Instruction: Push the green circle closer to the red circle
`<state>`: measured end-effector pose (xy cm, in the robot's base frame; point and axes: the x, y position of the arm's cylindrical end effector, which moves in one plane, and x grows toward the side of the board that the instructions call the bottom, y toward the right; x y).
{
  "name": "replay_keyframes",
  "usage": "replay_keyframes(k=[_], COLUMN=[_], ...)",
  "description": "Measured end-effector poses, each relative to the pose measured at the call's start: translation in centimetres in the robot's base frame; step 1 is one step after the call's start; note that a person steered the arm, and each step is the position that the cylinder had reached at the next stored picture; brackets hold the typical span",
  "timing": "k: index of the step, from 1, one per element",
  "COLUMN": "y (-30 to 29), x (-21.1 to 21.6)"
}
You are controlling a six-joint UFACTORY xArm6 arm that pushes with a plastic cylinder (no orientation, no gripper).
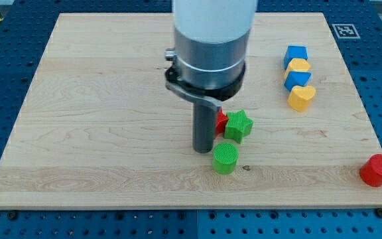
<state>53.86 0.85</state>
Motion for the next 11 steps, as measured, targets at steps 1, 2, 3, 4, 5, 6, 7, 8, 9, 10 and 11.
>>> replay_keyframes(k=[1,2,3,4,5,6,7,8,9,10,11], y=[0.9,4.6,8.1,8.6,8.6,9.4,11.0,11.7,13.7,15.0,15.0], x=[3.0,3.9,3.9,3.2,1.9,1.2,0.9,-0.6,-1.2,-0.7,0.1])
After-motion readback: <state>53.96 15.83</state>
